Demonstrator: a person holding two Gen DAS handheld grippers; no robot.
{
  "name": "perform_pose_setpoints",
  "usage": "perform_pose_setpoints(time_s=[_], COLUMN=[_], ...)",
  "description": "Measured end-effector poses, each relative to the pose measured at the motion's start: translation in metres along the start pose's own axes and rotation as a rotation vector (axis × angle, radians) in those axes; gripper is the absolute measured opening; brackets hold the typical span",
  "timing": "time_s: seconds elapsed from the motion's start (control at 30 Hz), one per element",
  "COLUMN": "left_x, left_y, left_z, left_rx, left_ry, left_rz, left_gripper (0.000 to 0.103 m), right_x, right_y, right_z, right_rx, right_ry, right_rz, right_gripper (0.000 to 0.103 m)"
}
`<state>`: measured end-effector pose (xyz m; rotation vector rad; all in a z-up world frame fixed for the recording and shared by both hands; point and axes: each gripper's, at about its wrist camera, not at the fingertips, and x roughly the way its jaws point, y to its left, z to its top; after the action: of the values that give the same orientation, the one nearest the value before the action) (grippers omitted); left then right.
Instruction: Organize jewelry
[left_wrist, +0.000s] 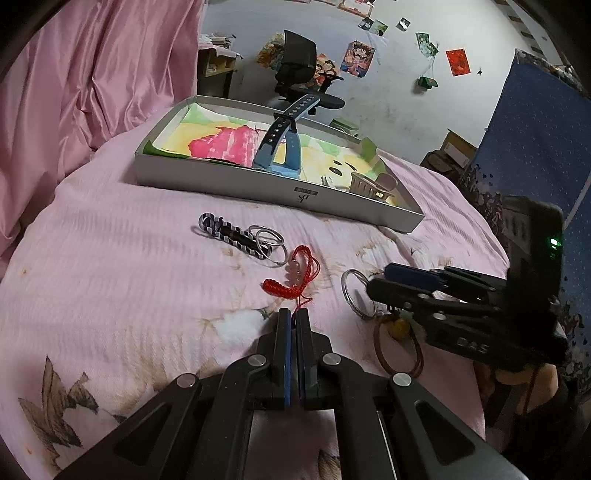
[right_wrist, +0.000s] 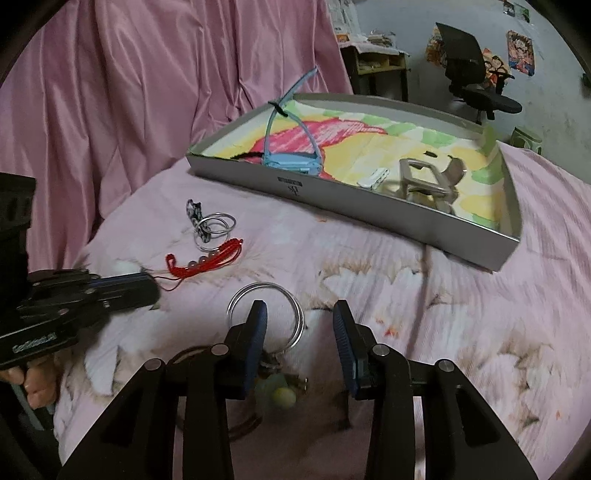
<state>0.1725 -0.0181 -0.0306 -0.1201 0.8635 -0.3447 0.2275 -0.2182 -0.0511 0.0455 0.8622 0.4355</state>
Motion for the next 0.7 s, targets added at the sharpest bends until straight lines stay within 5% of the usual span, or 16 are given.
perform_pose_setpoints(time_s=[0.13, 0.3, 0.7], left_x=[-0.001, -0.007, -0.025], left_y=[0.001, 0.004, 0.009], left_z=[0.001, 0.006, 0.04], left_rx=[-0.004, -0.012, -0.032], left_ry=[-0.007, -0.039, -0.141], left_rz=[0.003, -0.004, -0.055], left_gripper=[0.003, 0.003, 0.003], right_x=[0.013, 0.017, -0.012], right_y=[0.003, 0.003, -0.005], right_z=[0.005, 0.007, 0.022], right_rx=[-0.014, -0.015, 0.021], right_ry=[0.04, 0.049, -0.154], right_rz=[0.013, 0.027, 0.021], right_gripper=[0.024, 0.004, 0.003])
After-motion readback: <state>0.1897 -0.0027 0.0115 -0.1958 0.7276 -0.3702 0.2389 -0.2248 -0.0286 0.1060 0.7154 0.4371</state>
